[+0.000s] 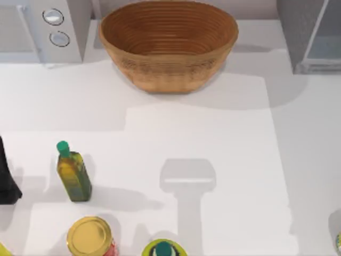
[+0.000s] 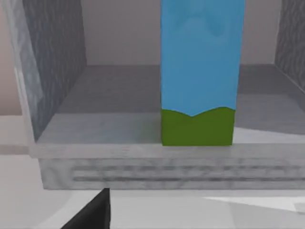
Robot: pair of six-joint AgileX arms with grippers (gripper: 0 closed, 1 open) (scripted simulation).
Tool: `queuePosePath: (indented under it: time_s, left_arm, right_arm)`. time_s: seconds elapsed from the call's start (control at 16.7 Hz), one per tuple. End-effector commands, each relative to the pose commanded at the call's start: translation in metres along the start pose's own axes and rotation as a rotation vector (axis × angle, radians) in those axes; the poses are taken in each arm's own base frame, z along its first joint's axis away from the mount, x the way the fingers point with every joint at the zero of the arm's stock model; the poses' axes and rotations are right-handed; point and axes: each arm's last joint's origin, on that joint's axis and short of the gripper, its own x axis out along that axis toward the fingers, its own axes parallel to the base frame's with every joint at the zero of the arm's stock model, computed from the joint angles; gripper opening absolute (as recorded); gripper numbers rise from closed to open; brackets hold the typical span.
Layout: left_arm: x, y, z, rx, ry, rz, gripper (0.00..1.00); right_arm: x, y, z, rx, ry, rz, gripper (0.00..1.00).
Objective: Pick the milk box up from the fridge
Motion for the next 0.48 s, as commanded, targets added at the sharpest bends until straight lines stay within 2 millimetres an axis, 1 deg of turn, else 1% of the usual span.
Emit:
queuePosePath:
  time_s: [0.18, 0.48]
  left_arm:
    - [0.0000, 0.0000, 0.0000, 0.000, 0.000, 0.000, 1.00]
    - [0.0000, 0.0000, 0.0000, 0.000, 0.000, 0.000, 1.00]
  right_arm:
    - [0.0022, -0.0085, -0.0077, -0.008, -0.016, 0.000, 1.00]
    - [0.0025, -0.0100, -0.0092, -0.010, -0.019, 0.000, 1.00]
